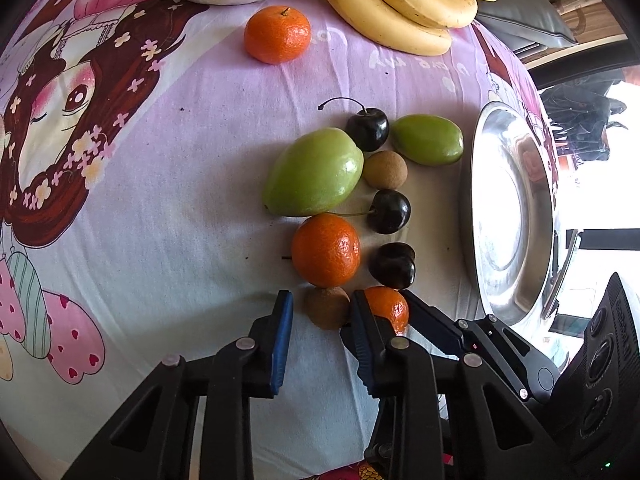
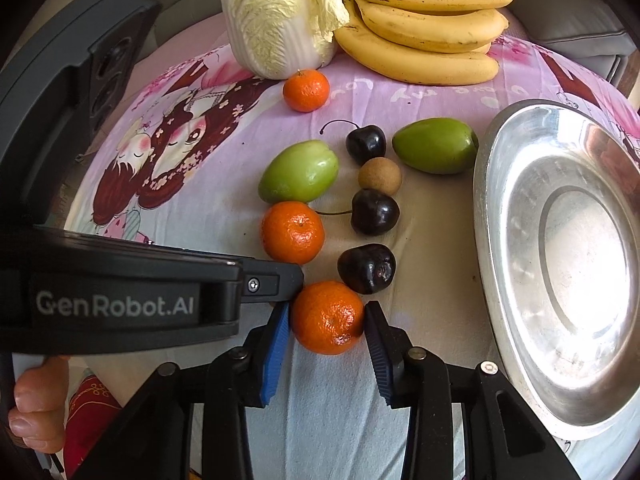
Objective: Organize fruits
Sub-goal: 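Close left gripper on the brown fruit while right gripper closes on the tangerine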
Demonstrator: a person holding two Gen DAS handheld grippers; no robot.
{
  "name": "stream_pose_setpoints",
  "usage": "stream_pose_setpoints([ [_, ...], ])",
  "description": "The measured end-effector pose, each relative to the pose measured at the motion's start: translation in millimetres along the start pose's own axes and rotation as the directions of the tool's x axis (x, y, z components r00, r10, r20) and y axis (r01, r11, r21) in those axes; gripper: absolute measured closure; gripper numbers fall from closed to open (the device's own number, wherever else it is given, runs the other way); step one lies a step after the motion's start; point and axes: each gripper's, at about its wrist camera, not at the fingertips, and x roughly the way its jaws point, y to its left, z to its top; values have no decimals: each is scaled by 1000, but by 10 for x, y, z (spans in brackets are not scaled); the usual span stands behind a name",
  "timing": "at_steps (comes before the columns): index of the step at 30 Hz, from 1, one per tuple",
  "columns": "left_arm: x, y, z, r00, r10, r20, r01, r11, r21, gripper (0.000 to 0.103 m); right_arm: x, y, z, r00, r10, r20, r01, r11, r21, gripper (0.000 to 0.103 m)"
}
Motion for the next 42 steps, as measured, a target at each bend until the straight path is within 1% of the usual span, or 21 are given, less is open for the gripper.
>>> stream_pose_setpoints([
  [7, 69, -128, 46, 999, 31, -21, -32, 999, -34, 73, -2, -57, -14, 1000, 13, -2, -13, 1000, -1, 63],
  [13, 170, -138, -1, 999, -1, -35, -3, 993, -116, 74, -85, -135, -65, 1000, 27, 6, -27, 1000, -1, 63],
  [17, 245, -149, -15, 999, -13, -42, 7, 988, -157, 74, -128, -236, -94, 1000, 30, 7, -30, 999, 25, 63],
  [20, 324, -220, -12, 999, -3, -47, -5, 986, -167, 74, -164, -279, -113, 999, 37, 10, -37, 999, 36, 63],
  [23, 423, -343, -21, 999, 17, -52, -24, 988, -153, 74, -177, -286, -124, 999, 36, 9, -37, 999, 37, 63],
  [25, 459, -398, -25, 999, 29, -42, -34, 990, -140, 74, -173, -293, -129, 999, 37, 7, -38, 998, 41, 63],
  [26, 476, -426, -34, 999, 27, -37, -31, 990, -136, 77, -174, -299, -129, 999, 39, 7, -39, 998, 42, 63],
  [27, 479, -429, -38, 999, 22, -31, -27, 990, -137, 77, -174, -301, -125, 999, 39, 8, -39, 998, 41, 63],
  [33, 416, -290, -103, 1000, -6, -3, 5, 984, -179, 77, -185, -290, -117, 999, 40, 13, -40, 999, 31, 63],
  [37, 404, -110, -213, 1000, -22, 14, 24, 979, -205, 77, -223, -263, -113, 999, 48, 18, -49, 998, 31, 63],
  [42, 334, 1, -258, 999, -21, 51, 32, 970, -241, 77, -319, -221, -120, 998, 58, 32, -59, 998, 29, 63],
])
